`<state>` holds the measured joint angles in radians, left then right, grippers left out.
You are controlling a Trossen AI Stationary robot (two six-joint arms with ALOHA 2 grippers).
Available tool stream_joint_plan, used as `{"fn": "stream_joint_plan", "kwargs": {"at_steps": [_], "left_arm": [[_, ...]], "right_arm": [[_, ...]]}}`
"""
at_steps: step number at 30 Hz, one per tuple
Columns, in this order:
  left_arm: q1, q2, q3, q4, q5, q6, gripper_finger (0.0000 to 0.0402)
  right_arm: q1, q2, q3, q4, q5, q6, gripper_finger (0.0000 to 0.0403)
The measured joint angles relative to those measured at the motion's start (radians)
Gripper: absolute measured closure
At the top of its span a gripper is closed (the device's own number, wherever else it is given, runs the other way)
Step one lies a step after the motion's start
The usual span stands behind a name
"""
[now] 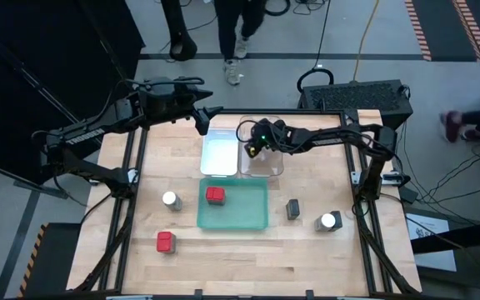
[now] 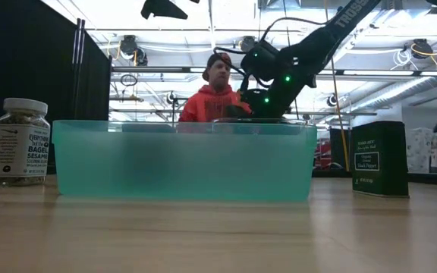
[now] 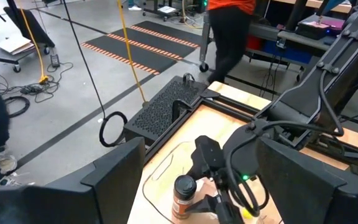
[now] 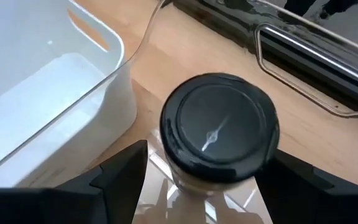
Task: Sort spices by type
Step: Put the orange spice bottle into the transparent bin, then put the left white spice bottle into the white bin
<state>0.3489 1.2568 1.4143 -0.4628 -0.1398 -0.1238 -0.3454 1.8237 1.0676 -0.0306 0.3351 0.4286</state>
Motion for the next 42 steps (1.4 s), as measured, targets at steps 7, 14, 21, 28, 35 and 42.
{"fn": "stream_joint_plan", "kwargs": {"at_steps": [7, 14, 21, 28, 35, 42], "left_arm": [[0.0, 0.0, 0.0, 0.0, 0.0, 0.006, 0.0091], [0.0, 0.0, 0.0, -0.004, 0.001, 0.006, 0.0091], [-0.002, 0.0, 0.0, -0.046, 0.005, 0.0, 0.0091], [-0.011, 0.0, 0.0, -0.145, 0.011, -0.059, 0.0091], [-0.044, 0.0, 0.0, -0.253, 0.149, -0.212, 0.0091], [-0.109, 0.0, 0.0, -0.56, 0.337, -0.581, 0.0091]], "right_arm": [[0.0, -0.038, 0.001, -0.062, 0.007, -0.007, 0.0135], [0.0, -0.101, 0.001, -0.162, -0.009, -0.003, 0.0135], [0.0, -0.242, 0.001, -0.317, -0.051, -0.022, 0.0135], [0.0, -0.416, 0.001, -0.473, -0.098, 0.005, 0.0135], [0.0, -0.565, 0.001, -0.582, -0.149, 0.092, 0.0135], [-0.001, -0.665, 0.001, -0.59, -0.159, 0.146, 0.0135]]}}
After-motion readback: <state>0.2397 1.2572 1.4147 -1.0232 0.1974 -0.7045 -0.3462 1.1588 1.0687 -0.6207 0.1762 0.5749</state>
